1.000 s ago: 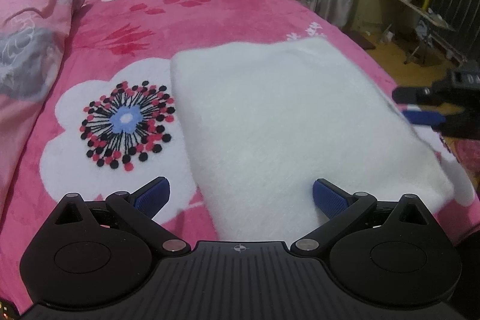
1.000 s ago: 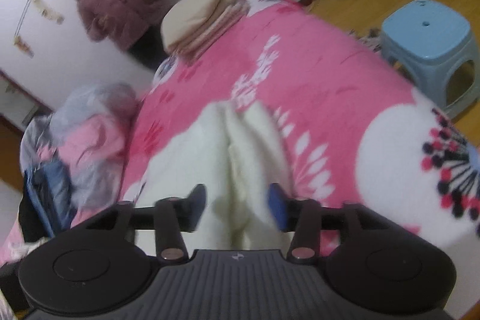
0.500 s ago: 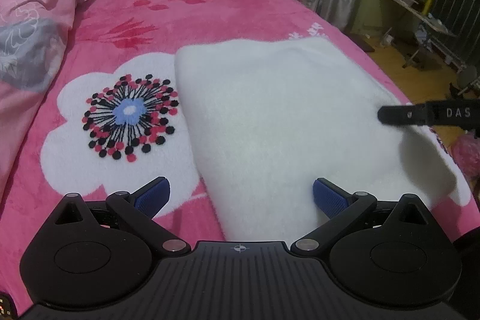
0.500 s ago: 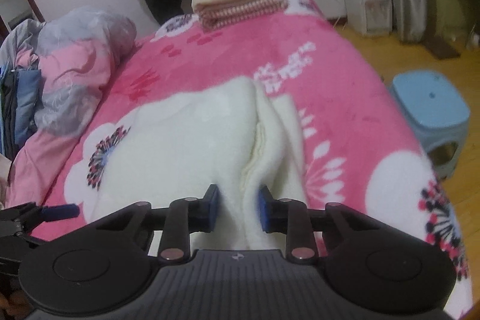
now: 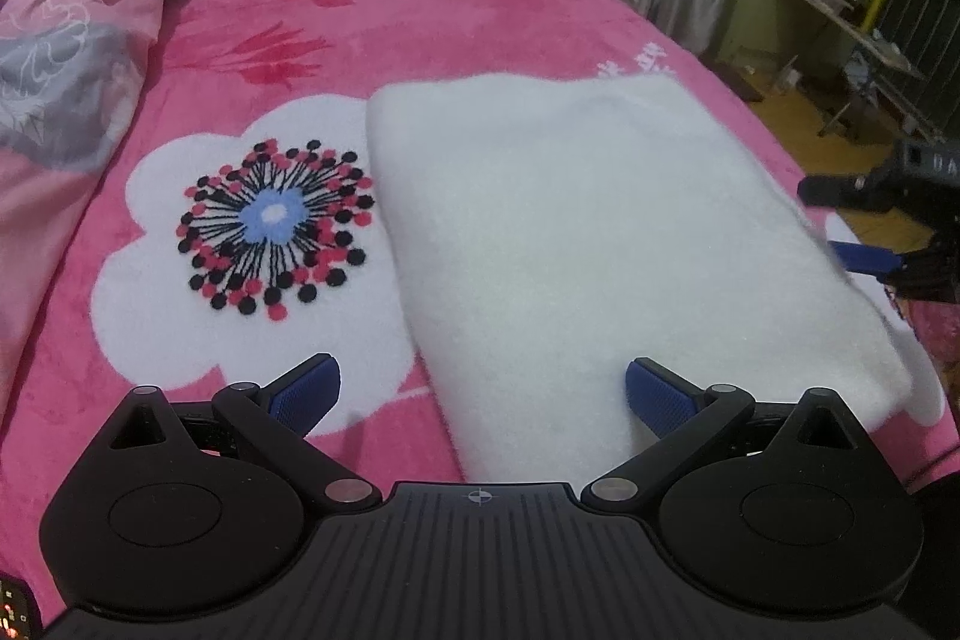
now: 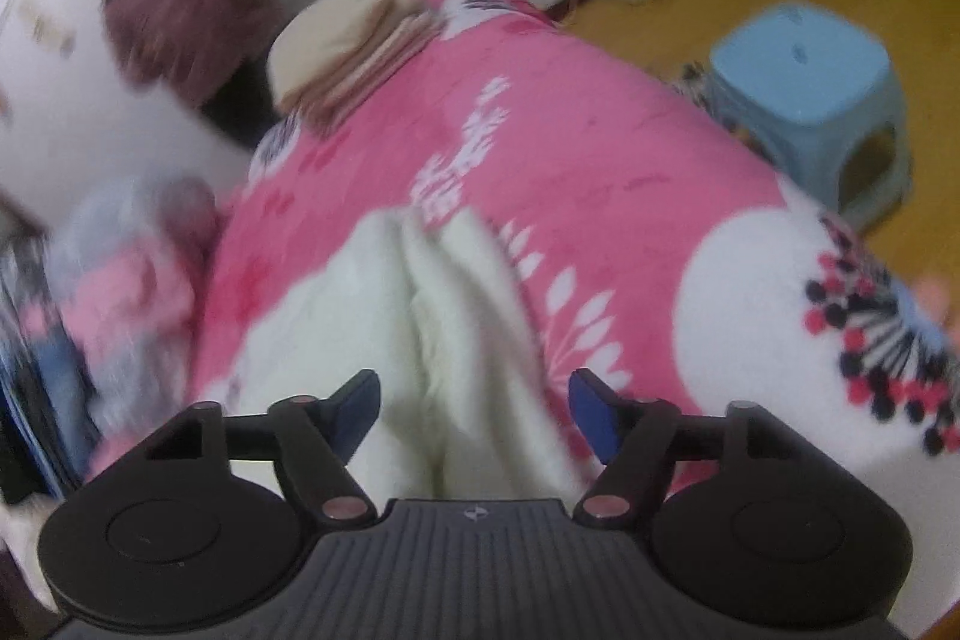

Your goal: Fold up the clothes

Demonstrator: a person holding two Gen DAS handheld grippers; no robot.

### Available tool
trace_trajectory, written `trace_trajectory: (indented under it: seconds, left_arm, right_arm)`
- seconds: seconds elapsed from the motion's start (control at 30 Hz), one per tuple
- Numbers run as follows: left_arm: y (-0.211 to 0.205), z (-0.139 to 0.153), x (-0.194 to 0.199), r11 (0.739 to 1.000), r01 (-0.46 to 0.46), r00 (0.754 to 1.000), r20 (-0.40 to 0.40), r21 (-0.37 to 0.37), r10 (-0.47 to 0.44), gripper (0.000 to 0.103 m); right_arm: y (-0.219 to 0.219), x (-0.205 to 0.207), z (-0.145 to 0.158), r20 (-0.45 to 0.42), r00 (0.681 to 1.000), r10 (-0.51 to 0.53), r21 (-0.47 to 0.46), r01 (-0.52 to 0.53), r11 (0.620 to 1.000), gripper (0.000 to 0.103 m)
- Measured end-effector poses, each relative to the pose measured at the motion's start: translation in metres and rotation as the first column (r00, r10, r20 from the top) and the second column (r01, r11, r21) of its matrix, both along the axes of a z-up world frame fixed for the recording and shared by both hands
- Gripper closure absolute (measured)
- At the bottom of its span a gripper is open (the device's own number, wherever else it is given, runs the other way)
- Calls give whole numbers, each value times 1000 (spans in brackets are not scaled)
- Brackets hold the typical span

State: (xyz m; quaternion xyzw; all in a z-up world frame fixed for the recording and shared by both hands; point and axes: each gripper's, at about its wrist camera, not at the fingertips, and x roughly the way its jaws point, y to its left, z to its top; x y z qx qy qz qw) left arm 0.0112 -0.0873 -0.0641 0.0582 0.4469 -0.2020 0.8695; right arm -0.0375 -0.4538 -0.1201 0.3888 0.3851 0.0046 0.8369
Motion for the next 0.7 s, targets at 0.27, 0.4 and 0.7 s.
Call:
trace_trajectory:
  seconds: [0.27,0.4,0.7]
  left_arm:
    - [-2,-1,0,1000,0,1000,-11,10,1,0]
    - [-4,0,0,1000,1,1000,-9,17,-1,0]
    - [-5,-1,0,1000,3,1000,-12,18,-2,0]
  right_arm:
    - [-18,26,-36,-35,999,14,251,-5,968,8]
    - [2,44,-38,-23,996,91,257,-82,963,3]
    - [12,45,-41,-5,986,164,225,-159,961,0]
